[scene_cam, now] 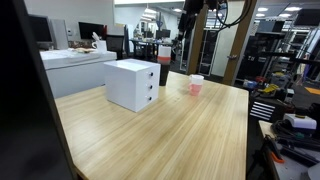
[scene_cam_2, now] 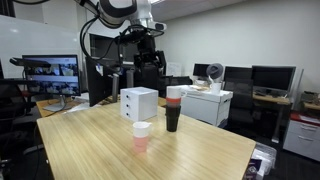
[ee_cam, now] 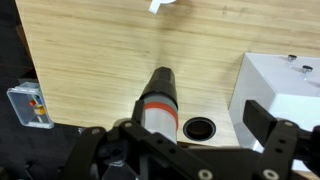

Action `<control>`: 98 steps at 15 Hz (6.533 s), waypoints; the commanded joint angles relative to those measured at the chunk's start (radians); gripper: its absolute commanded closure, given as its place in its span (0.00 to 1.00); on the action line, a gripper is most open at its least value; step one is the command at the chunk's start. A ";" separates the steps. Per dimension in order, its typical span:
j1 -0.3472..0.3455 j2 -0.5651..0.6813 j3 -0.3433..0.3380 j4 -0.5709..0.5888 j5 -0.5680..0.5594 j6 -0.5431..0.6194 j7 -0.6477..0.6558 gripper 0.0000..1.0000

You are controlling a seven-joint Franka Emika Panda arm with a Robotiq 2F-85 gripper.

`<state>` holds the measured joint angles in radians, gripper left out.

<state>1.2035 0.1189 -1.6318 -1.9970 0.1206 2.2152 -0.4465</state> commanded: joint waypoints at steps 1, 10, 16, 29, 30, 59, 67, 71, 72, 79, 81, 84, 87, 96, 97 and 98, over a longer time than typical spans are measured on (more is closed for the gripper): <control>-0.074 -0.022 0.081 0.004 -0.045 0.002 -0.038 0.00; -0.460 -0.086 0.497 0.022 -0.146 -0.008 -0.045 0.00; -0.560 -0.083 0.590 0.028 -0.153 0.004 -0.030 0.00; -1.367 0.092 1.367 0.189 0.054 0.098 -0.156 0.00; -1.385 0.115 1.387 0.216 0.028 0.106 -0.127 0.00; -1.549 0.310 1.540 0.473 0.066 -0.008 -0.037 0.00; -1.552 0.327 1.541 0.479 0.065 -0.014 -0.034 0.00; -1.555 0.342 1.539 0.492 0.059 -0.014 -0.028 0.00; -1.557 0.344 1.540 0.496 0.059 -0.014 -0.029 0.00; -1.557 0.328 1.550 0.502 0.071 -0.022 -0.030 0.00; -1.557 0.328 1.554 0.507 0.070 -0.023 -0.033 0.00; -1.556 0.332 1.554 0.511 0.064 -0.025 -0.031 0.00; -1.555 0.332 1.550 0.505 0.059 -0.023 -0.030 0.00; -1.556 0.342 1.543 0.501 0.048 -0.031 -0.026 0.00; -1.556 0.344 1.542 0.500 0.047 -0.032 -0.026 0.00; -1.556 0.347 1.541 0.501 0.046 -0.034 -0.025 0.00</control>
<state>-0.3403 0.4624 -0.0958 -1.5004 0.1684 2.2061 -0.4744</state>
